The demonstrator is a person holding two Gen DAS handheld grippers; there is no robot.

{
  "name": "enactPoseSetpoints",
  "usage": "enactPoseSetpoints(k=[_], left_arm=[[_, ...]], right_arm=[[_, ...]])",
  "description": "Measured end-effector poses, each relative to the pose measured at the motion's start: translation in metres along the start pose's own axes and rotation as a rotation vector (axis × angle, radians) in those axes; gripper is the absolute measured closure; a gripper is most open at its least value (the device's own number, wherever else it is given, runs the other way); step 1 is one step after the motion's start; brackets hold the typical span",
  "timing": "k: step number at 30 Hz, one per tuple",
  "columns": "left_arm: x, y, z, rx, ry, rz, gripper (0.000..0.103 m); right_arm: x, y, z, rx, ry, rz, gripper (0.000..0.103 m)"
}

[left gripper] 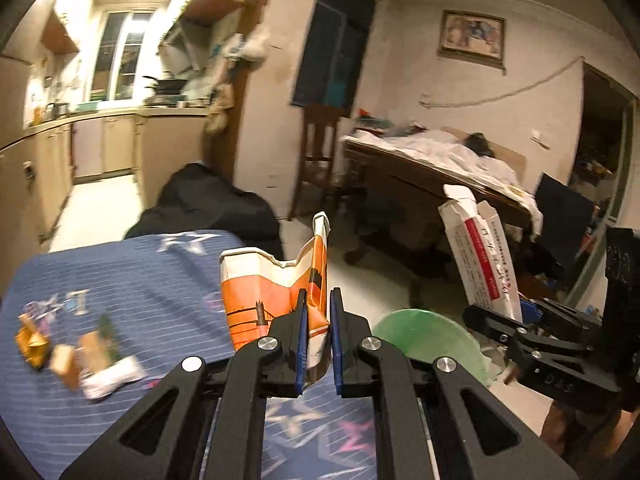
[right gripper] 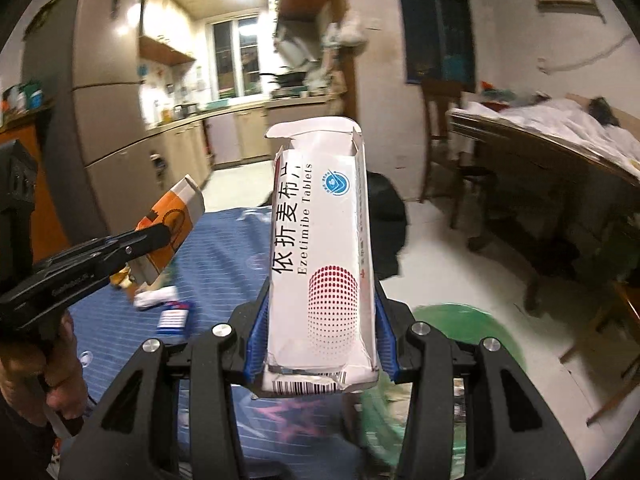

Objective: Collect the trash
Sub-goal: 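Carry the tablet box and paper cup over the green bin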

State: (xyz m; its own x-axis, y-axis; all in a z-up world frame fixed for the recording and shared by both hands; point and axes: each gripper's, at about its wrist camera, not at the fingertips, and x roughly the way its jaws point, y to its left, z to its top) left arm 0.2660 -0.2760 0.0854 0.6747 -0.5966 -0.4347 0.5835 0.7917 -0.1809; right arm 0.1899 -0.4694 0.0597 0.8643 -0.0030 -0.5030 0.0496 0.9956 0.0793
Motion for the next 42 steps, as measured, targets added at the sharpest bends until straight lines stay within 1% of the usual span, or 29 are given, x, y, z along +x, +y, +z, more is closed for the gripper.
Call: enactPoseSetpoints(k=[3,9,11,16,22,28,33,37,42], left_arm=[[0.029,-0.032,0.005,0.019,0.025,-0.048,0.092],[0.089,-0.094,0.008,0.039,0.086,-0.117,0.092],[0.111,-0.110,0.007,0.032,0.113,-0.136,0.092],[0.154,-0.136,0.003,0.027,0.172,-0.163,0.092],[0.197,-0.144,-0.009,0.022,0.258,-0.165,0.092],[0.248,-0.145,-0.031,0.008,0.360,-0.141,0.092],[0.272,-0.144,-0.048,0.013,0.401,-0.121,0.092],[0.285,-0.141,-0.060,0.015,0.422,-0.110,0.092],[0.287,-0.138,-0.068,0.020,0.425,-0.109,0.092]], right_arm=[[-0.001,-0.033,-0.002,0.035,0.011,-0.048,0.060],[-0.001,-0.077,-0.013,0.071,0.054,-0.121,0.060],[0.005,-0.094,-0.017,0.090,0.085,-0.139,0.060],[0.022,-0.126,-0.027,0.124,0.182,-0.162,0.060],[0.043,-0.156,-0.036,0.186,0.278,-0.152,0.060],[0.061,-0.172,-0.049,0.226,0.366,-0.131,0.060],[0.072,-0.179,-0.064,0.243,0.420,-0.117,0.060],[0.079,-0.185,-0.070,0.249,0.451,-0.114,0.060],[0.082,-0.193,-0.075,0.253,0.469,-0.114,0.060]])
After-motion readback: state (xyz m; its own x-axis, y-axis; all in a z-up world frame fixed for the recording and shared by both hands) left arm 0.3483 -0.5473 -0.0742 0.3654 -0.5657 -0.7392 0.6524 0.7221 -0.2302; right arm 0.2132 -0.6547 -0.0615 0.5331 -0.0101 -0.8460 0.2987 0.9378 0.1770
